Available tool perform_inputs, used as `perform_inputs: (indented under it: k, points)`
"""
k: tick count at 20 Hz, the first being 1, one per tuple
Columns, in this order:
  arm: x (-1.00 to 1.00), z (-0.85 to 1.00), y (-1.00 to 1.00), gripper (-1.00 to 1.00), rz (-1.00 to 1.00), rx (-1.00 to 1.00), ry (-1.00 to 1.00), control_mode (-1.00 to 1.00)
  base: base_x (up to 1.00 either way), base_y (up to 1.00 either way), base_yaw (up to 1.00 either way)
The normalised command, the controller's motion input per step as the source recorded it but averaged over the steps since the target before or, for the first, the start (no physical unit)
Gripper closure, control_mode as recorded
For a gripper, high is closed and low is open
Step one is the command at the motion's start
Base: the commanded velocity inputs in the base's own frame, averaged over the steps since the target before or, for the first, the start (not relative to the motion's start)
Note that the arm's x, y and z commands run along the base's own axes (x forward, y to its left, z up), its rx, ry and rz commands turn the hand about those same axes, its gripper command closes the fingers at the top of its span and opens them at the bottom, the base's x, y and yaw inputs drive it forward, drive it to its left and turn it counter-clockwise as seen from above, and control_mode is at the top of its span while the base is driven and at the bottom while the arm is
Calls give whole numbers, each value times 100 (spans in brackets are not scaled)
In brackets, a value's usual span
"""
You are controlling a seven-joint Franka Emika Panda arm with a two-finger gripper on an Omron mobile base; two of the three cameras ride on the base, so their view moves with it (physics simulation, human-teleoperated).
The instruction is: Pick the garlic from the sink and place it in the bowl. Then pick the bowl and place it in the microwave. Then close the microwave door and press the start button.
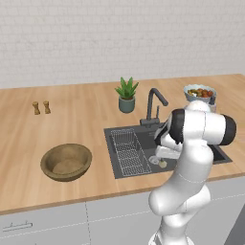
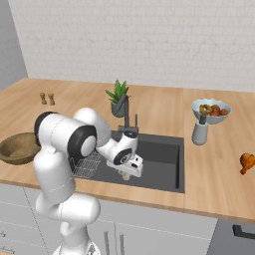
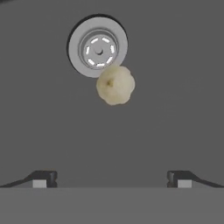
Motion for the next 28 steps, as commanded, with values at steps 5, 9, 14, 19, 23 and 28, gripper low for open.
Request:
perform_inputs:
  k: [5,9,14,19,23,28]
  points:
    - [14,-25,0,-100,-2,0,5,-100,0,0,0]
    - [28,-19,0,-100,0,0,0,-100,0,0,0]
    - [39,-26,0,-100,0,0,0,-100,0,0,0]
    - [26,-25,0,-100,0,0,0,-100,0,0,0]
    - [30,-26,0,-100,0,0,0,-100,0,0,0]
    - [28,-26,-8,-100,0,0,0,-100,0,0,0]
